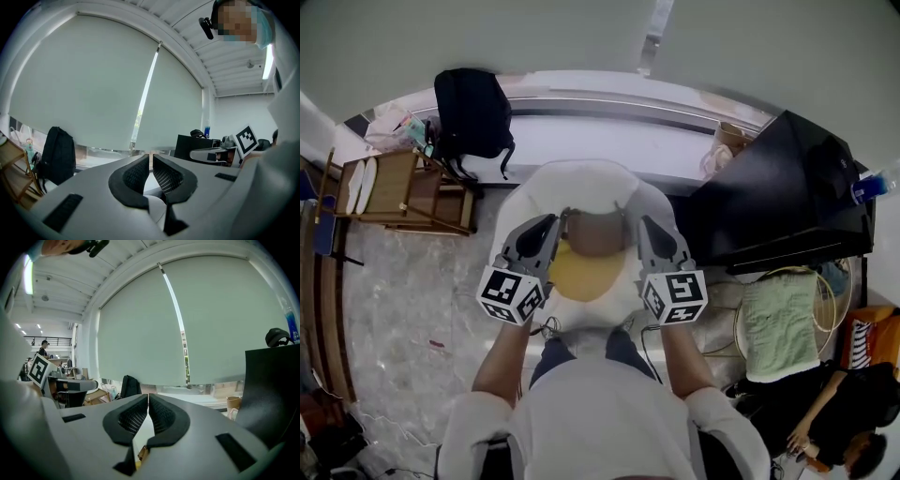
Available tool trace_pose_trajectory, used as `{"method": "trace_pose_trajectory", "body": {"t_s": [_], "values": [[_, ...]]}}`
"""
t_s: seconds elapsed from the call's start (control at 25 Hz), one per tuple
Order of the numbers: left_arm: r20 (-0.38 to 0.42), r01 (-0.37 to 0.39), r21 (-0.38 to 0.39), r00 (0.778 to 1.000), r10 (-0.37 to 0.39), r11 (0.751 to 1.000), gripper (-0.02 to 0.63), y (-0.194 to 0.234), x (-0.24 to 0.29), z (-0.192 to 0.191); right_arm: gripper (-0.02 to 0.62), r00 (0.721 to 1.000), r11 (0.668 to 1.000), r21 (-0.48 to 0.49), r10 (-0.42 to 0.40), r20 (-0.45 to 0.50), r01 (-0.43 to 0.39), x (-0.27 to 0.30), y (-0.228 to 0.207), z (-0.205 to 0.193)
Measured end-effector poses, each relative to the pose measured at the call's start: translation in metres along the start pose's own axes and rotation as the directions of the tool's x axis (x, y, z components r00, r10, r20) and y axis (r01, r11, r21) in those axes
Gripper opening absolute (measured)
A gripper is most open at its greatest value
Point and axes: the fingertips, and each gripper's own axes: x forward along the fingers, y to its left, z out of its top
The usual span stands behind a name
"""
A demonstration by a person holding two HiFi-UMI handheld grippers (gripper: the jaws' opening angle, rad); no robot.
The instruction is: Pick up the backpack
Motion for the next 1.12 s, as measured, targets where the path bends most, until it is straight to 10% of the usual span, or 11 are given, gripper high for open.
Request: {"method": "trace_pose_trajectory", "body": {"t_s": [1.12], "values": [[-0.154,-0.090,-0.083,0.985,0.077,0.992,0.051,0.056,0.050,-0.136,0.029,0.989,0.998,0.048,-0.031,-0.142,0.038,0.057,-0.051,-0.134]]}}
